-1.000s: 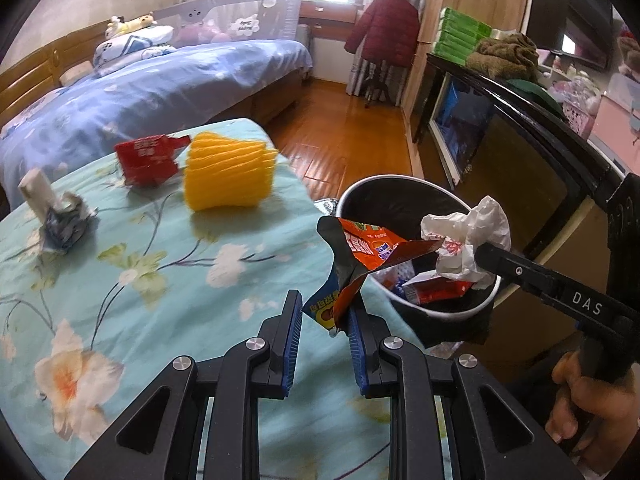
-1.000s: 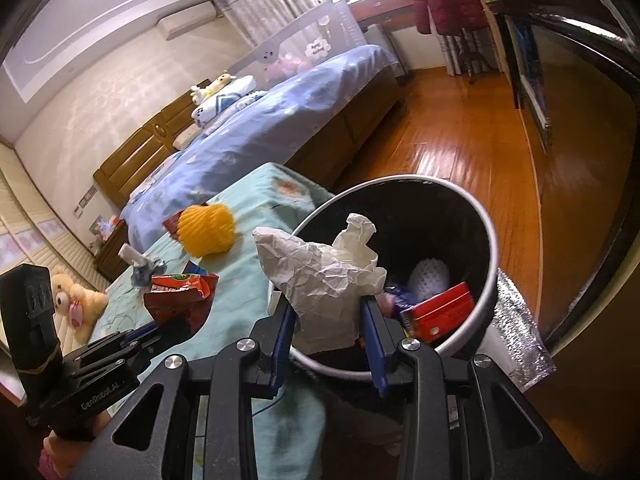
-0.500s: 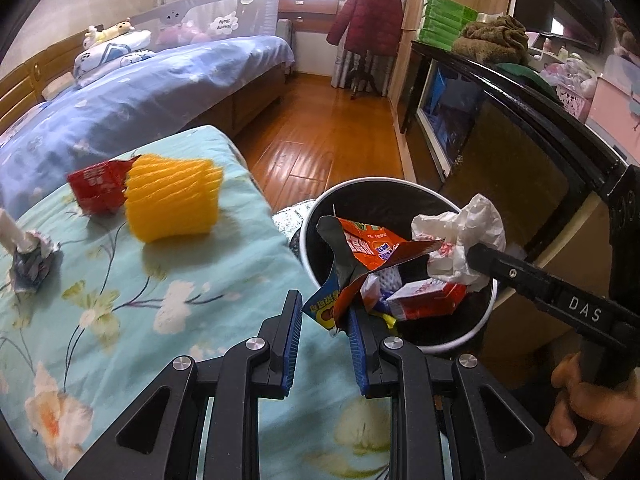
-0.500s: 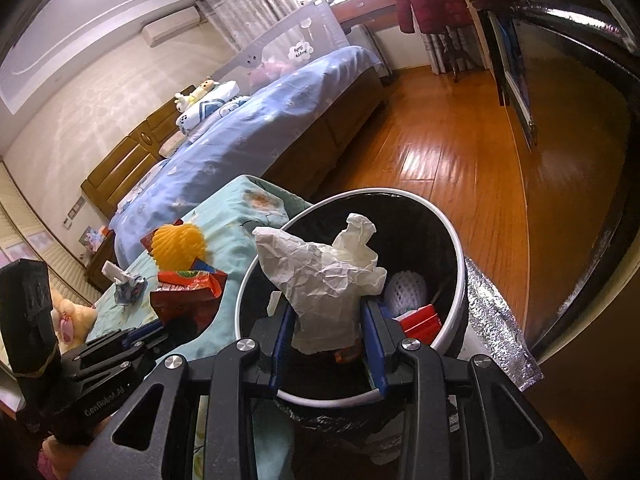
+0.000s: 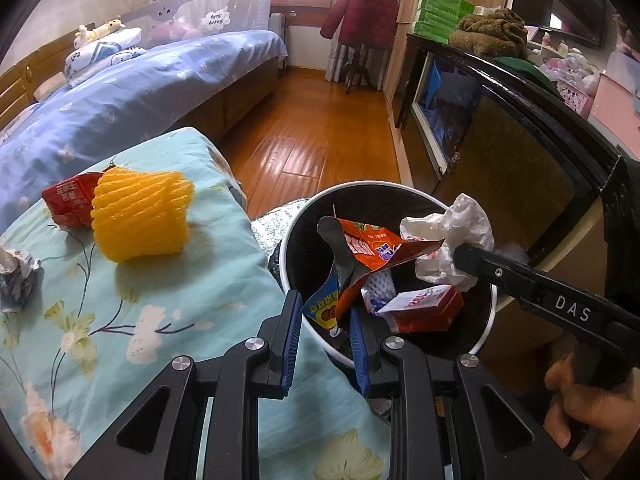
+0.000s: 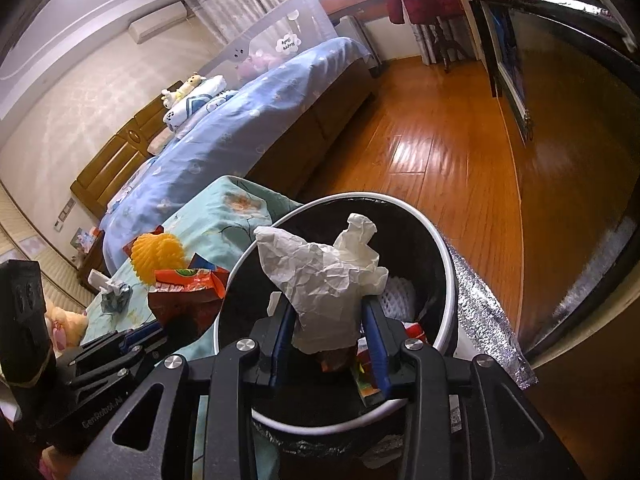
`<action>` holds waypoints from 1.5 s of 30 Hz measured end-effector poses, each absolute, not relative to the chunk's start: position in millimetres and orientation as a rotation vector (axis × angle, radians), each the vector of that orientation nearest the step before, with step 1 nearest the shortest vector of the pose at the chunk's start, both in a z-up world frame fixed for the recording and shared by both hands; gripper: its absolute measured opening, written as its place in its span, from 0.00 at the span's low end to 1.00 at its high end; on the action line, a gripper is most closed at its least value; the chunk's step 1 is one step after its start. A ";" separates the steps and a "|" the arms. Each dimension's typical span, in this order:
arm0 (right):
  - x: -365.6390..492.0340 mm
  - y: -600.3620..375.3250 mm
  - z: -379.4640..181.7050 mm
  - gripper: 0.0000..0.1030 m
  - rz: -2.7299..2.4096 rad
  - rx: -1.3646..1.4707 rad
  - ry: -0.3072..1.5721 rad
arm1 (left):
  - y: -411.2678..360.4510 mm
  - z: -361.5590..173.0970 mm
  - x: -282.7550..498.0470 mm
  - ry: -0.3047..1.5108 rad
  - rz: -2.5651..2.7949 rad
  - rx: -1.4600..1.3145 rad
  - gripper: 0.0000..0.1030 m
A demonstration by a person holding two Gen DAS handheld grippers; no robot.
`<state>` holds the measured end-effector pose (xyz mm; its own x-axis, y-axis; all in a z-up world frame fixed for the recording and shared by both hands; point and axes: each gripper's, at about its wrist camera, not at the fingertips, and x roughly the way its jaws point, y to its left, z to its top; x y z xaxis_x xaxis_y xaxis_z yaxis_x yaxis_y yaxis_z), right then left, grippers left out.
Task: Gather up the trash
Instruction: 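Open the right tool over the bin while the left tool opens, dropping the wrapper, then move both open tools back over the remaining trash on the table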
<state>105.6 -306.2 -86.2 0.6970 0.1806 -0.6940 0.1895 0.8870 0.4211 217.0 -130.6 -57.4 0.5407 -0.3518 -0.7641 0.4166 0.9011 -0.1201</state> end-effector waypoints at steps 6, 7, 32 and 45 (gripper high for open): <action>112.1 -309.3 -91.0 0.36 -0.008 0.500 0.831 | -135.3 -56.4 218.6 0.888 -0.456 0.090 0.22; 112.8 -309.7 -91.6 0.36 -0.008 0.500 0.833 | -136.5 -55.8 218.2 0.889 -0.456 0.090 0.22; 103.8 -274.2 -79.6 0.85 0.065 0.503 0.816 | -76.5 -52.5 178.8 0.880 -0.367 0.011 0.61; 113.0 -205.7 -66.4 0.85 0.200 0.420 0.810 | 9.4 -47.7 149.8 0.861 -0.225 -0.100 0.61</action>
<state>113.0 -205.7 -66.4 0.6764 0.3301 -0.6584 -0.0141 0.8996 0.4365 149.8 9.4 -47.7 0.6295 -0.2361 -0.7403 0.1558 0.9717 -0.1775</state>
